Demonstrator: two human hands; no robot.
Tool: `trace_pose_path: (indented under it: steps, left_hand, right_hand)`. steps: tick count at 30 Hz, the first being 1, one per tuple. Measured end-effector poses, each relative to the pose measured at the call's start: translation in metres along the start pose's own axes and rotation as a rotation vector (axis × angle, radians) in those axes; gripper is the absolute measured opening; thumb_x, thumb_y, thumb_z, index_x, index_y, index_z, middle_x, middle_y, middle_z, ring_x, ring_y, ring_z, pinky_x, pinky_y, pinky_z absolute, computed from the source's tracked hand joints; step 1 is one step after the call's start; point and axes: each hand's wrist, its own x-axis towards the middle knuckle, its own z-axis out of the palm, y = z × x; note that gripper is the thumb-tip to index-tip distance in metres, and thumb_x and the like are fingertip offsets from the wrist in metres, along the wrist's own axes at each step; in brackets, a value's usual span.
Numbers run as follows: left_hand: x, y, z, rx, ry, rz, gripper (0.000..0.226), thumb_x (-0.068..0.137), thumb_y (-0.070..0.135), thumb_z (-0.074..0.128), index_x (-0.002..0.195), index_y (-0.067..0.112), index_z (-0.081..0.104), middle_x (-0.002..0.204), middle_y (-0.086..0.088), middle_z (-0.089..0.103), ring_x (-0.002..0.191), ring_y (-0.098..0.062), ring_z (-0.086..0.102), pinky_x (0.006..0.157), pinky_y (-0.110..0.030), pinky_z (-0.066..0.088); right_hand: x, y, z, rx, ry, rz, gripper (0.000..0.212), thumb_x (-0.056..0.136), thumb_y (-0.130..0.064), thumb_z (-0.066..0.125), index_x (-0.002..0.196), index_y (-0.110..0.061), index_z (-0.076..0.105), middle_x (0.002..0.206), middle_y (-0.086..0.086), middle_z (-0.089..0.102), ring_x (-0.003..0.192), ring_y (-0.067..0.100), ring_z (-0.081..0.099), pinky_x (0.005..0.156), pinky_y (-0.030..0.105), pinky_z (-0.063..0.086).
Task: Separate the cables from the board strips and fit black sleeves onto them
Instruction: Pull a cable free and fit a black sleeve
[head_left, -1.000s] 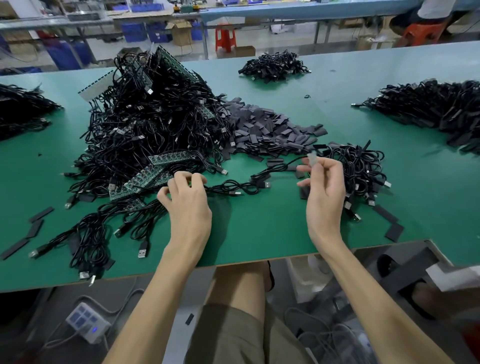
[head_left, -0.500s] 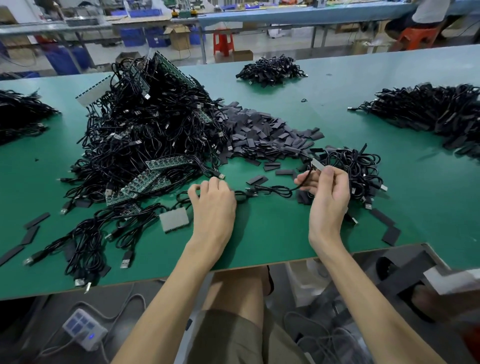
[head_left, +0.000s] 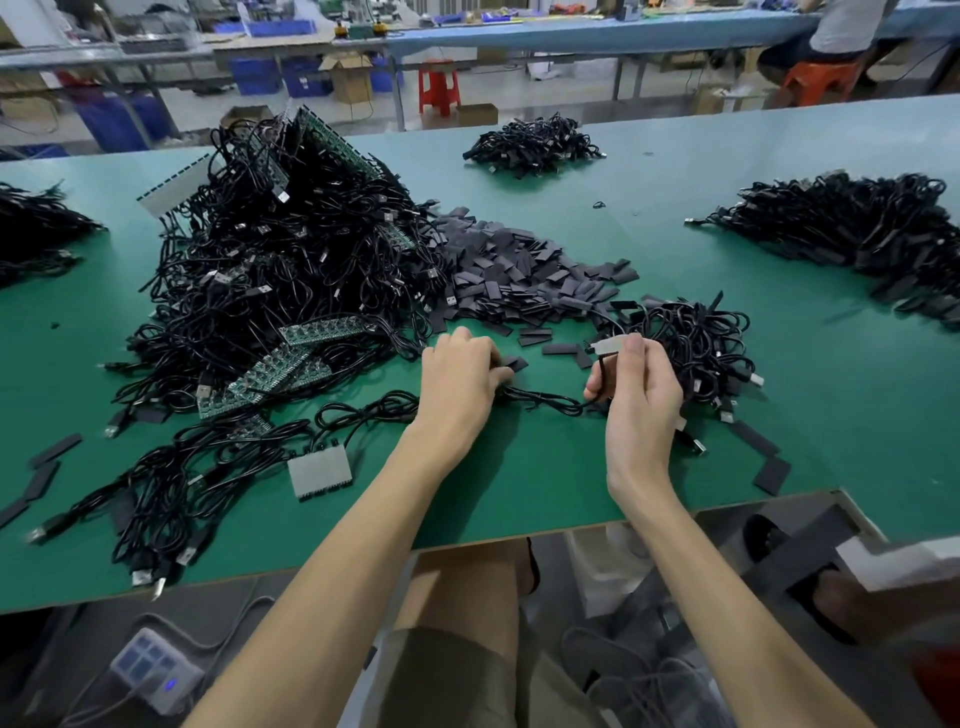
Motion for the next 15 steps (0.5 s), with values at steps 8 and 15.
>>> trace_pose_path:
  steps: [8, 15]
  left_hand:
    - [-0.004, -0.006, 0.000, -0.175, 0.063, -0.006, 0.008, 0.093, 0.020, 0.072, 0.098, 0.016, 0.076, 0.095, -0.003, 0.062, 0.091, -0.027, 0.060, 0.092, -0.045, 0.048]
    - [-0.018, 0.013, -0.010, -1.015, -0.026, -0.026, 0.008, 0.102, 0.016, 0.061, 0.096, 0.011, 0.064, 0.096, -0.005, 0.077, 0.085, -0.020, 0.072, 0.073, -0.028, 0.053]
  right_hand:
    - [-0.001, -0.004, -0.002, -0.039, -0.055, -0.019, 0.025, 0.110, -0.030, 0.049, 0.096, -0.025, 0.069, 0.066, -0.010, 0.054, 0.062, 0.010, 0.048, 0.057, 0.024, 0.042]
    - [-0.002, -0.006, 0.000, -0.071, -0.091, -0.001, 0.031, 0.109, -0.033, 0.050, 0.091, -0.030, 0.075, 0.072, 0.003, 0.053, 0.062, 0.019, 0.042, 0.054, 0.028, 0.034]
